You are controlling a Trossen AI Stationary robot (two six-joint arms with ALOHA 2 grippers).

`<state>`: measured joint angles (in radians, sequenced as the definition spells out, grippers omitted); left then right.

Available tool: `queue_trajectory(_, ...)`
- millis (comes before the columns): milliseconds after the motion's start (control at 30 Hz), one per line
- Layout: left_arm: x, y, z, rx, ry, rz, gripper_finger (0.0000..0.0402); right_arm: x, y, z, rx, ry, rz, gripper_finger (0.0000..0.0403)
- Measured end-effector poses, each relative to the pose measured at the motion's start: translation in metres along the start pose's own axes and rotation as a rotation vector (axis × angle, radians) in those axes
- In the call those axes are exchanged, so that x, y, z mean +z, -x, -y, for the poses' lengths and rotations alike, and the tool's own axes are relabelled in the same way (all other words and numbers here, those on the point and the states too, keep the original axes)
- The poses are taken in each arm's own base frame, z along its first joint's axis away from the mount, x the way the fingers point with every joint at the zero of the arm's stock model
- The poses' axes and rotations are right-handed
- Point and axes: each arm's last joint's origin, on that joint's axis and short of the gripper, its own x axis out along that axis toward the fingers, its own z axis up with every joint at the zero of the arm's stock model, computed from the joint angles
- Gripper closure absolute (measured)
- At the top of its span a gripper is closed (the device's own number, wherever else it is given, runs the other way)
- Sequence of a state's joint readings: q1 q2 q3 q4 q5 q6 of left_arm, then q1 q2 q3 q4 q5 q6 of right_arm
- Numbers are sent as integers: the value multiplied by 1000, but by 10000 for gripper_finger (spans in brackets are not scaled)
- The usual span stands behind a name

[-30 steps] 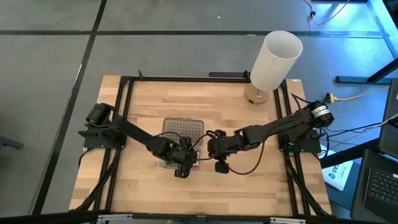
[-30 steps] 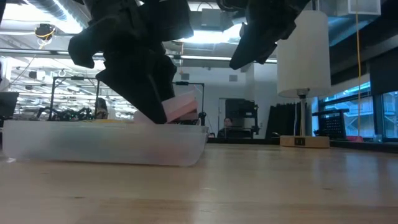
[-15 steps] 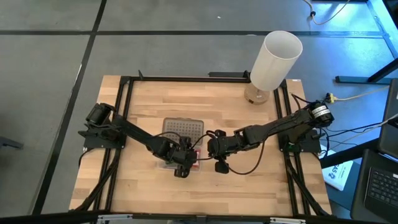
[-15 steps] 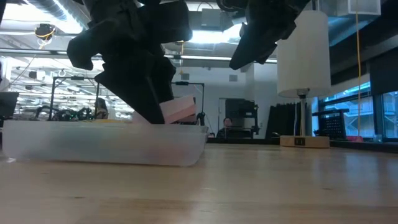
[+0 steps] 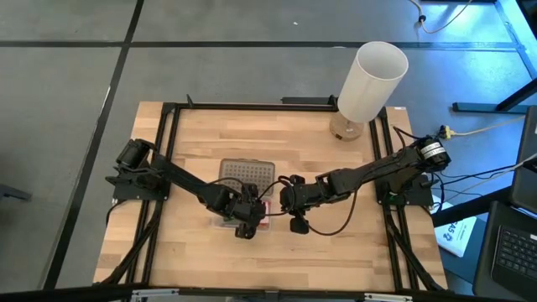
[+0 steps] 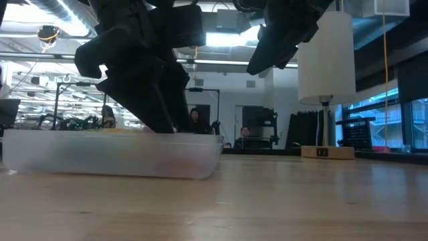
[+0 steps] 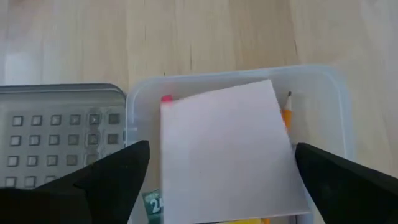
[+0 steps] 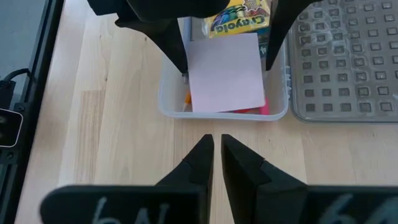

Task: Pack school essentials
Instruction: Put the pink sticky note into the supply box, then close the lid of the supply box

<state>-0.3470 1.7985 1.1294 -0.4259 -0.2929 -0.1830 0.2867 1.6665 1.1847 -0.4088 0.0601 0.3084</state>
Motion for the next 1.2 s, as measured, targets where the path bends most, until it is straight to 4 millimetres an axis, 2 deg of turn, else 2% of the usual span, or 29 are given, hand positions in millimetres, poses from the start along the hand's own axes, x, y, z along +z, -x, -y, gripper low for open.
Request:
queue_trajectory(167, 1, 0, 0, -9, 46, 6, 5, 0, 0, 0, 0, 0, 0, 368)
queue_trajectory(267, 2, 10, -5, -12, 82, 13, 9, 0, 0, 0, 0, -1, 1, 368)
queue_trajectory(467, -1, 54, -29, 38, 200, 3, 7, 1, 0, 0, 3, 0, 8, 368)
queue_trajectory(700, -25, 110, -69, 156, 440, -81, 37, 1, 0, 0, 5, -2, 15, 368)
queue_trajectory(900, -46, 126, -98, 310, 567, -207, 95, 2, 0, -1, 6, -2, 17, 368)
queue_trajectory(1033, -53, 122, -120, 401, 618, -261, 152, 2, 0, -1, 6, -2, 18, 368)
queue_trajectory(1200, -69, 109, -150, 397, 686, -355, 233, 2, 0, -1, 7, -3, 23, 368)
